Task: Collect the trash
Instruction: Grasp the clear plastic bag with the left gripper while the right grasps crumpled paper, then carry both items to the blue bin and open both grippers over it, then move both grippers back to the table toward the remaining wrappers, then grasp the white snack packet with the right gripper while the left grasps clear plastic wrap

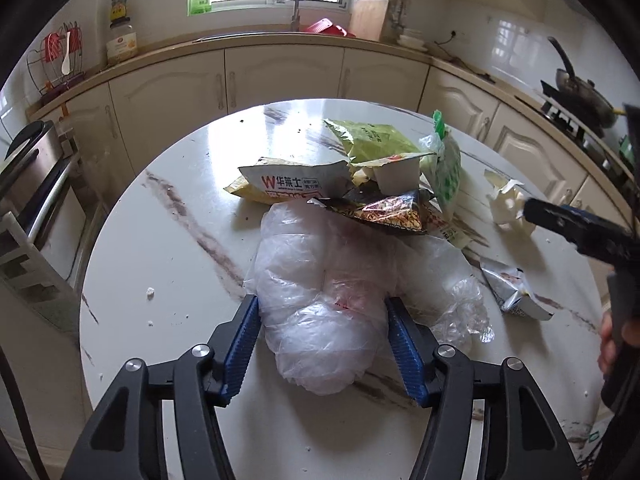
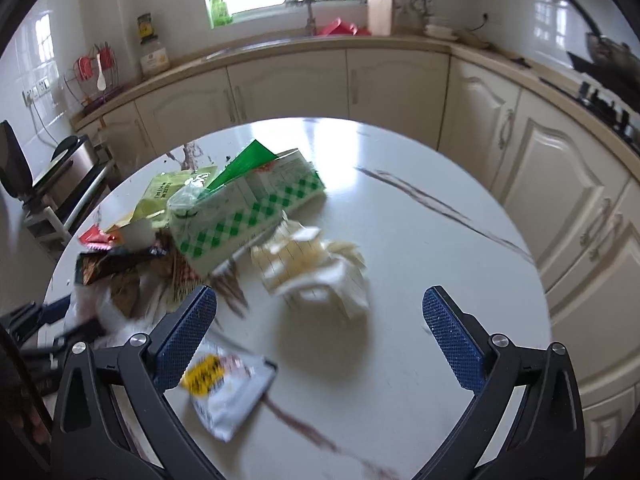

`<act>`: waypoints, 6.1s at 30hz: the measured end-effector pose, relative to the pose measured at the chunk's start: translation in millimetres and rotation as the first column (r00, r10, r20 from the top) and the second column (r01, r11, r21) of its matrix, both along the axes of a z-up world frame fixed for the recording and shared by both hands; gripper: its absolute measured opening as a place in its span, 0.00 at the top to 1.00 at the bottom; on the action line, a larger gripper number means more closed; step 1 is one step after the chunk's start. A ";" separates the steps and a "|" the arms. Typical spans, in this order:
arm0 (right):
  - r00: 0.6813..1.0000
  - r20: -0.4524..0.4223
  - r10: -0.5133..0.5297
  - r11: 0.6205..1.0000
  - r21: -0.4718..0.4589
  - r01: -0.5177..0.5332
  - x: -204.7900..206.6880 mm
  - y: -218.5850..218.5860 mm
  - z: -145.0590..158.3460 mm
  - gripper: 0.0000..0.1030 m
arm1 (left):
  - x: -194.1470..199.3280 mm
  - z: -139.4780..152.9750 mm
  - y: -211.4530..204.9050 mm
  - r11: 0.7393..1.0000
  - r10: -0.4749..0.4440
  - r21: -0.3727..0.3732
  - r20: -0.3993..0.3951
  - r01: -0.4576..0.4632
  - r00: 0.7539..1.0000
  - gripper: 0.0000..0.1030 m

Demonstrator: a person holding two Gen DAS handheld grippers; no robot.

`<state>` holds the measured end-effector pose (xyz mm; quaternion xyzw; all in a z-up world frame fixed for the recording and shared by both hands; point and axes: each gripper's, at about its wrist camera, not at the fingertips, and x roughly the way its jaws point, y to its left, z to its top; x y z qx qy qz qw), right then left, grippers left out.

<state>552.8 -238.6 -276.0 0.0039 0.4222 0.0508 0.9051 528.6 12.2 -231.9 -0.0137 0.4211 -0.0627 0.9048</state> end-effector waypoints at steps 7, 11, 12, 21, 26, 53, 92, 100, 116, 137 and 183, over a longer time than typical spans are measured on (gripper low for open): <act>0.997 -0.070 -0.021 0.999 0.023 0.022 23.9 -3.4 -19.7 0.21 | 10.6 -18.4 -8.4 1.000 -0.005 0.022 0.010 0.005 1.000 0.43; 0.997 -0.072 -0.006 0.998 0.059 0.010 20.7 -9.3 -22.5 0.47 | 8.5 -19.7 -6.7 1.000 -0.007 0.001 0.010 0.007 1.000 0.46; 0.998 -0.067 -0.004 0.997 0.071 0.009 17.8 -11.5 -22.2 0.49 | 6.9 -20.0 -8.2 1.000 -0.006 0.011 0.016 0.006 1.000 0.49; 0.999 0.042 0.015 0.993 0.116 -0.020 -33.6 -14.7 10.0 0.57 | -32.7 -7.7 -5.6 1.000 0.024 0.011 0.082 -0.025 0.996 0.55; 0.995 0.097 0.033 0.986 0.160 -0.048 -69.7 -6.7 30.9 0.57 | -64.8 7.4 -9.3 0.999 0.024 0.026 0.134 -0.027 0.991 0.55; 0.919 0.233 0.317 0.924 0.143 -0.355 -179.5 188.2 77.6 0.56 | -278.5 37.2 124.8 0.984 0.180 -0.049 0.287 -0.173 0.941 0.54; 0.745 -0.219 0.630 0.776 0.209 -0.595 -97.2 470.8 -186.0 0.53 | -246.7 -150.8 348.3 0.798 0.593 0.020 -0.208 -0.603 0.778 0.33; 0.745 -0.167 0.646 0.762 0.199 -0.617 -107.9 486.8 -169.7 0.09 | -284.8 -112.8 336.4 0.760 0.649 0.061 -0.122 -0.647 0.751 0.31; 0.810 0.276 0.517 0.814 0.134 -0.565 -183.6 387.6 31.8 0.00 | -358.8 41.4 215.6 0.814 0.536 0.058 0.306 -0.578 0.786 0.12; 0.831 0.545 0.108 0.983 0.066 -0.171 -225.3 127.1 146.4 0.00 | -381.2 94.0 -15.4 0.975 0.080 0.125 0.564 -0.181 0.822 0.01; 0.982 -0.109 0.152 0.988 0.013 -0.151 -49.4 7.4 -17.2 0.70 | -11.0 -2.9 -98.6 0.971 0.007 0.239 0.114 -0.034 0.993 0.01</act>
